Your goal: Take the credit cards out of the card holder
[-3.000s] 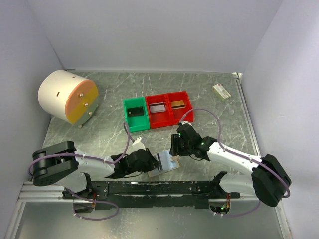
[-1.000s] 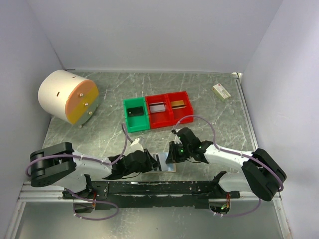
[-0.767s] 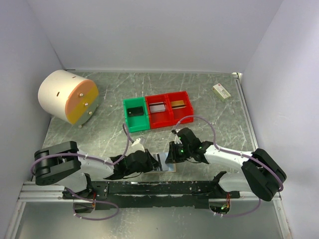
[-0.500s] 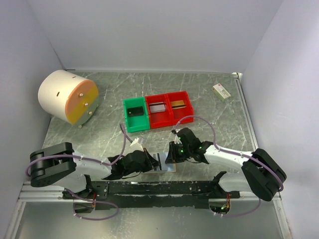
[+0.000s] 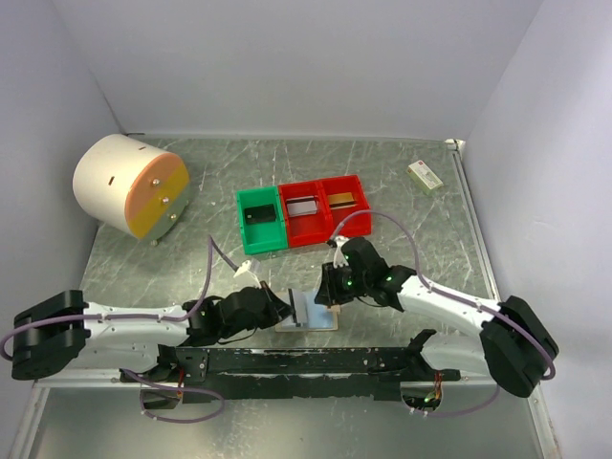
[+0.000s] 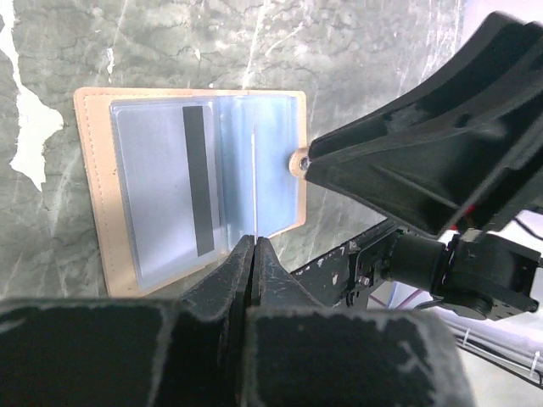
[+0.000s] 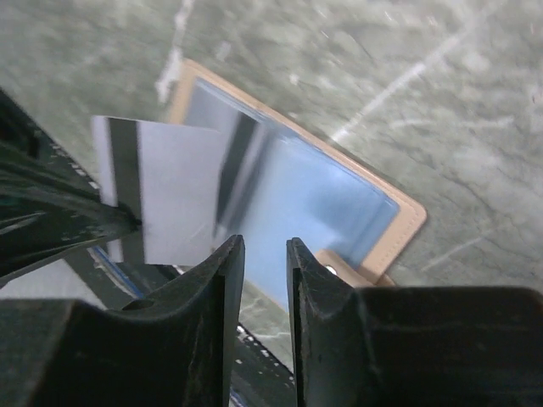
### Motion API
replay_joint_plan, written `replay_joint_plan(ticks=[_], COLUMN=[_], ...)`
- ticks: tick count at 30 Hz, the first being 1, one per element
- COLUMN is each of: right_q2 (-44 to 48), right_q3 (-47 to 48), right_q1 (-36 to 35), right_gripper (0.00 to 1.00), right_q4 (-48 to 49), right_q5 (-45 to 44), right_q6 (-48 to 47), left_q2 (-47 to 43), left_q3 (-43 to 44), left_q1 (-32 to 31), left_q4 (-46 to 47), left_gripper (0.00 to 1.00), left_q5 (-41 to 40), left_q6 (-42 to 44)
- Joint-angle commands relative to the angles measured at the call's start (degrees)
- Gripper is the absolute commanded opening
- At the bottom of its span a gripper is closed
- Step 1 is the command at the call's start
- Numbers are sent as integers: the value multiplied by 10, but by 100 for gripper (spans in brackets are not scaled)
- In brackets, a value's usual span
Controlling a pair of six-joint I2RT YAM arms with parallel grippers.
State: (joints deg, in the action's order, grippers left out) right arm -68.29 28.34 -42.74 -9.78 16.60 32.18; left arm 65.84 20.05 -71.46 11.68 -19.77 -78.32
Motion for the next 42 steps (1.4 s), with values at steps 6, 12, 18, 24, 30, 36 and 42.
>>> replay_joint_plan(ticks=[6,12,18,24,30,36,42], right_q2=[81,118,128,152,161,115,112], right_q3=[49,35,3,-45,-70,-70,-74], right_q1=[2,20,101,204,224,224,218], right_gripper=[37,61,66,68,69,72,74], right_q4=[-8,-17,44,152,261,353,384], right_q5=[13,-59,31,146,268,372,392], right_q6=[-27,-22,4,60,97,151,175], left_q2=[-70,-130,-141,-89,-152,-284,-294], left_q3=[32,28,59,86,3,-137,-102], left_q1=[-9,-9,11,156,174,175,175], left_q4=[-117,-110,-96,-41,120,209,152], left_gripper=[7,7,7,7,7,7,7], left_q5=[-22,-32,-21,141,238,222,232], left_q6=[39,87,159,220,242,193,212])
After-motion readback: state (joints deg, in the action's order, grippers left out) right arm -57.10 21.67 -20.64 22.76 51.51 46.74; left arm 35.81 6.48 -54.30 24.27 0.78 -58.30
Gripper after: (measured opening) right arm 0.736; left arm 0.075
